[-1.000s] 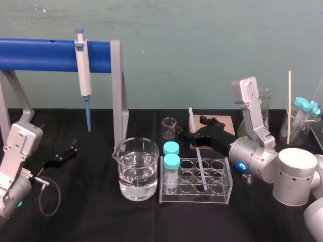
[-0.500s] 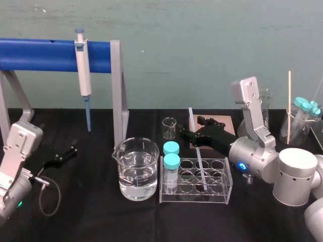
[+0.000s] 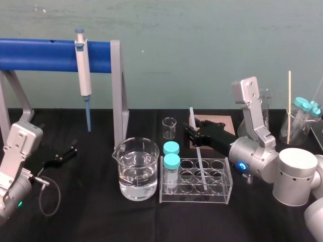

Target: Pick up the stirring rod with one hand, then place it down.

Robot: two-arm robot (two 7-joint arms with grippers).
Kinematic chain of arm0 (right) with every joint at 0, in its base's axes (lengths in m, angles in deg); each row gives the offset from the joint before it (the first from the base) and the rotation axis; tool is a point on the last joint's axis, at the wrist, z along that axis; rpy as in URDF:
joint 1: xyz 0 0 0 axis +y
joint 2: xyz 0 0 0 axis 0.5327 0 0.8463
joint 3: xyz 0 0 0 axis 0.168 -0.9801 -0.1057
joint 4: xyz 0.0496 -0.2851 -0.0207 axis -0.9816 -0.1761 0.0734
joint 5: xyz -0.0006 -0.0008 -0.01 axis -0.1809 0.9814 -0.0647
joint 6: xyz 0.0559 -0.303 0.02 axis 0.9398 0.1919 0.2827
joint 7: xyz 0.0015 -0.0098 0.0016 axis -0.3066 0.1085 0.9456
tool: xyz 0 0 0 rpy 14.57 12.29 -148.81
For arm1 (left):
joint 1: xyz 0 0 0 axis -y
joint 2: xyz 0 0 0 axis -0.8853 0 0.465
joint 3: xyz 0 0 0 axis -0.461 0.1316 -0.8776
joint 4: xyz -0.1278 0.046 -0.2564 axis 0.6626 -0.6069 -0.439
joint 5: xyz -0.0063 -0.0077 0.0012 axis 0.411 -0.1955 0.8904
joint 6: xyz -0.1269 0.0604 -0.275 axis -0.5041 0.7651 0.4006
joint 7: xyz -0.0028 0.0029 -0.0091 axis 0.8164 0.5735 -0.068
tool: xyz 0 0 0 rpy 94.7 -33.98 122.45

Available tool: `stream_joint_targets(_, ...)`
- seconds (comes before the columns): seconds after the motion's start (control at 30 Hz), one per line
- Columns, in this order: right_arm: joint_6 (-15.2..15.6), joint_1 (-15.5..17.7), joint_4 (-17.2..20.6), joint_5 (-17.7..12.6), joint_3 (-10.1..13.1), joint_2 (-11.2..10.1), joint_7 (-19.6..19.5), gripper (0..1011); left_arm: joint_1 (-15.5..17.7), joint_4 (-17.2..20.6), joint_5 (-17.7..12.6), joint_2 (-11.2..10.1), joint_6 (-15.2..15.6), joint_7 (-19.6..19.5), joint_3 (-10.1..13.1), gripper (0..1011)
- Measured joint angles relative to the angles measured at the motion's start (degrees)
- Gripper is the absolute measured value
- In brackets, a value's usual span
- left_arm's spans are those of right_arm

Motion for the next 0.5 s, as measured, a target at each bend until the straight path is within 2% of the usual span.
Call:
stream_joint_targets(0.2, 0.0, 0.0, 0.0, 0.0, 0.0, 0.0, 0.0, 152, 0.0, 0.0, 0.0, 0.0, 0.0, 0.0, 0.0, 1000)
stream_joint_targets(0.33, 0.0, 0.0, 0.0, 0.0, 0.0, 0.0, 0.0, 66, 0.0, 0.0, 0.0, 0.0, 0.0, 0.0, 0.0, 1000)
stream_joint_targets(0.5, 0.0, 0.0, 0.0, 0.0, 0.0, 0.0, 0.0, 66, 0.0, 0.0, 0.0, 0.0, 0.0, 0.0, 0.0, 1000)
